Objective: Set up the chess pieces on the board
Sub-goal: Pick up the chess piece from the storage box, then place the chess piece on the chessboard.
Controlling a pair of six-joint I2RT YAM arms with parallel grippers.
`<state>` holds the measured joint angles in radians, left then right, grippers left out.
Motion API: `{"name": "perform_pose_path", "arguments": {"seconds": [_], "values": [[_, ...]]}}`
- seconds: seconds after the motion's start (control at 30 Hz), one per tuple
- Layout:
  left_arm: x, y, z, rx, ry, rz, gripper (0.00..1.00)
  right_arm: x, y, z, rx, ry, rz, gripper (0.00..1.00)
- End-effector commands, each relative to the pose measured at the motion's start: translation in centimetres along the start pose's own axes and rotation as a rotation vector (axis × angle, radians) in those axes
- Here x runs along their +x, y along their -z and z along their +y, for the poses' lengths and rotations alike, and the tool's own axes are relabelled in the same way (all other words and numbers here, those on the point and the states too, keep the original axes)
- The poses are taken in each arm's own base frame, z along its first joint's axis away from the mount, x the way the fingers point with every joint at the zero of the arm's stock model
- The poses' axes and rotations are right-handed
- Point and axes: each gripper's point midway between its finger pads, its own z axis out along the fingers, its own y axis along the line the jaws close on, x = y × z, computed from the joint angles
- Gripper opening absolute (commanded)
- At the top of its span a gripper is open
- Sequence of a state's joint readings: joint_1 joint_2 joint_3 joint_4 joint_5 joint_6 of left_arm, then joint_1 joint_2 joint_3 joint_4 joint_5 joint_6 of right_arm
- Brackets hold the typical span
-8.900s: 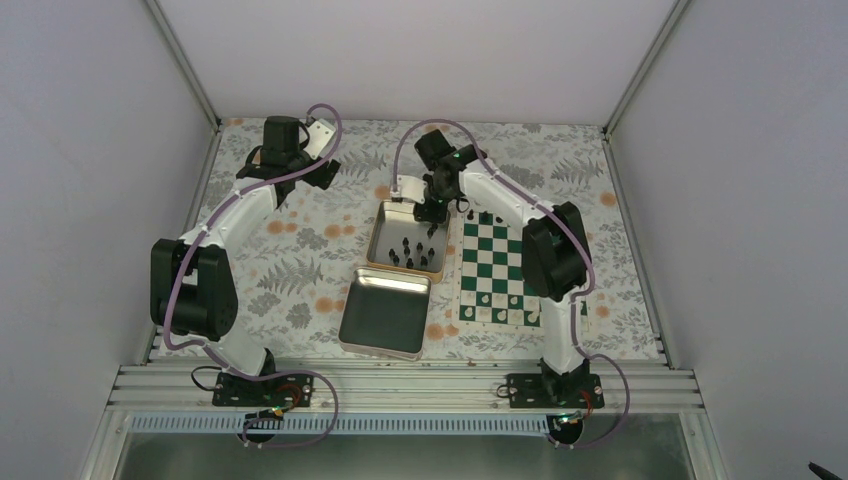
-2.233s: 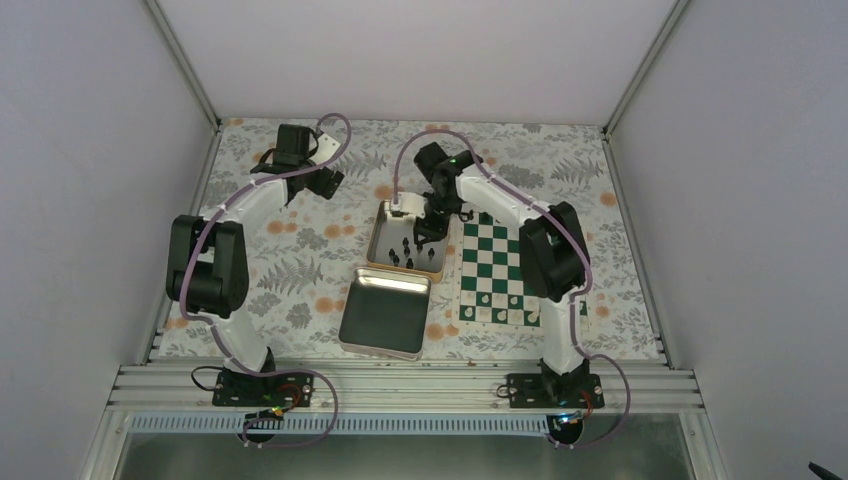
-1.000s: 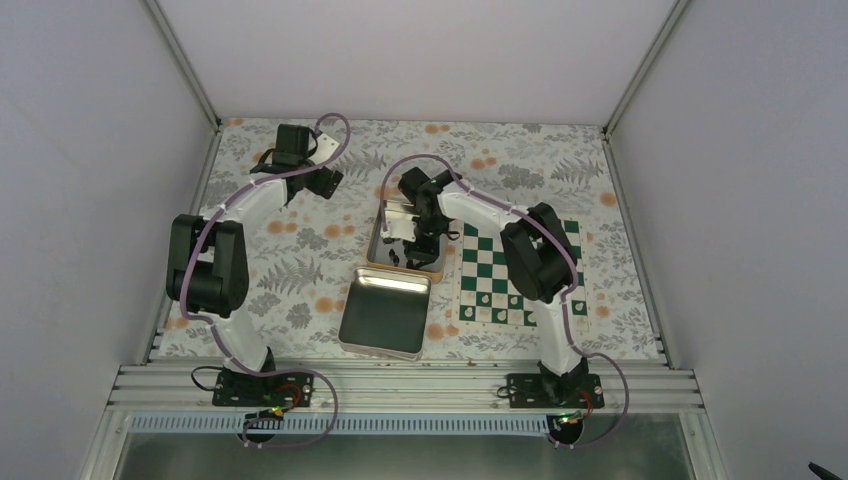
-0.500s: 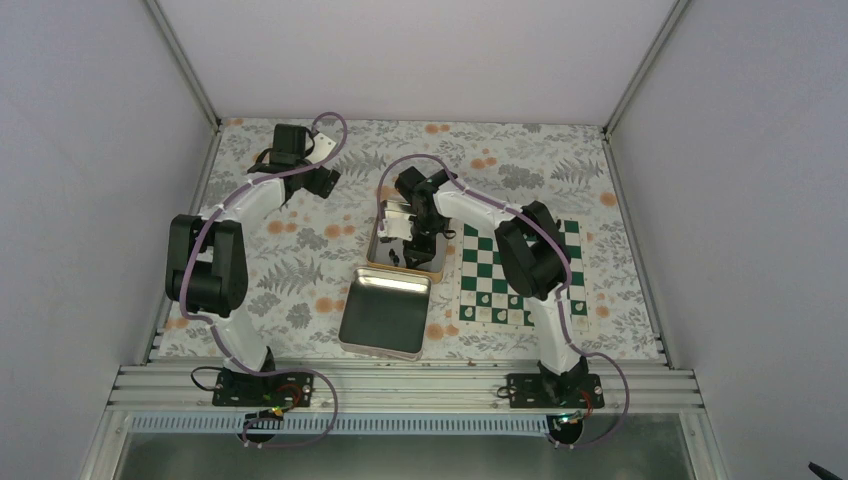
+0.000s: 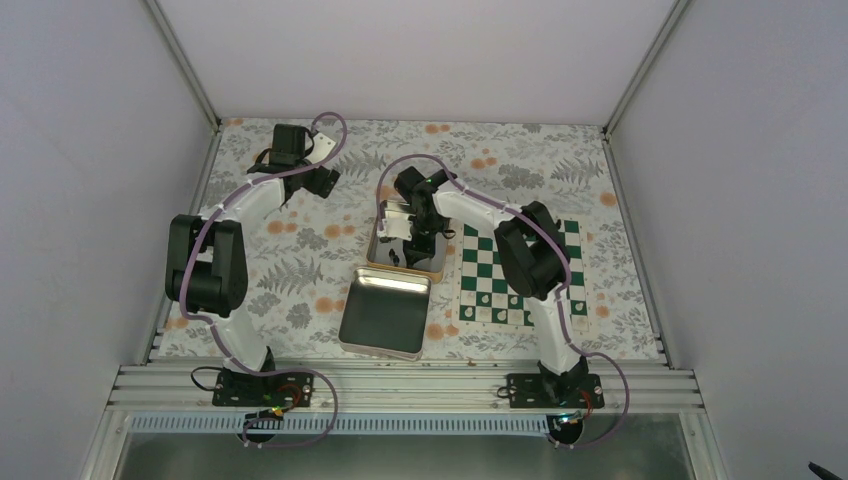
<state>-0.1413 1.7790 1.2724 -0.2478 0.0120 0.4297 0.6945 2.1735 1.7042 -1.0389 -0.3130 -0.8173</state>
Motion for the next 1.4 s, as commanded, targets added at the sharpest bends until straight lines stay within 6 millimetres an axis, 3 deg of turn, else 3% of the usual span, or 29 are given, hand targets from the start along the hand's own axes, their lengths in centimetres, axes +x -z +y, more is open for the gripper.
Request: {"name": "perform_pose_path", "arguments": {"seconds": [0.0,0.3,0.47,0.57,0.7,0.8,0.93,1.07,1.2,1.37], "values": [[-0.7,0.3,0.3,0.001,0.017,-0.026,1.00,-1.3,2.4,-0.2,0.064,0.024,-0.036,0.13],[-1.5,1.2,0.5,-0.005,0.018,-0.043,1.00,-1.3,7.6,-1.3,0.188,-0.003,-0.081,0.12],[-2.1,1.7,0.7,-0.008,0.022,-0.058,1.00,1.0,12.1,-3.6,0.309,-0.083,-0.105,0.12],[-2.3,2.1,0.8,-0.010,0.023,-0.065,1.00,4.4,14.7,-5.8,0.390,-0.175,-0.102,0.13],[-2.6,2.5,0.9,-0.011,0.025,-0.077,1.00,10.8,18.1,-8.6,0.478,-0.324,-0.103,0.13],[-2.9,2.8,0.8,-0.006,0.023,-0.088,1.00,16.2,19.4,-10.2,0.513,-0.438,-0.101,0.13],[-3.2,3.2,0.7,-0.001,0.025,-0.098,1.00,23.4,20.2,-11.4,0.535,-0.585,-0.104,0.12],[-3.4,3.4,0.6,0.003,0.024,-0.109,1.00,28.8,20.4,-11.8,0.544,-0.690,-0.109,0.11],[-3.4,3.5,0.6,0.006,0.024,-0.111,1.00,32.6,19.9,-11.6,0.535,-0.764,-0.103,0.10],[-3.2,3.3,0.4,0.009,0.025,-0.106,1.00,35.8,18.5,-11.3,0.508,-0.825,-0.093,0.10]]}}
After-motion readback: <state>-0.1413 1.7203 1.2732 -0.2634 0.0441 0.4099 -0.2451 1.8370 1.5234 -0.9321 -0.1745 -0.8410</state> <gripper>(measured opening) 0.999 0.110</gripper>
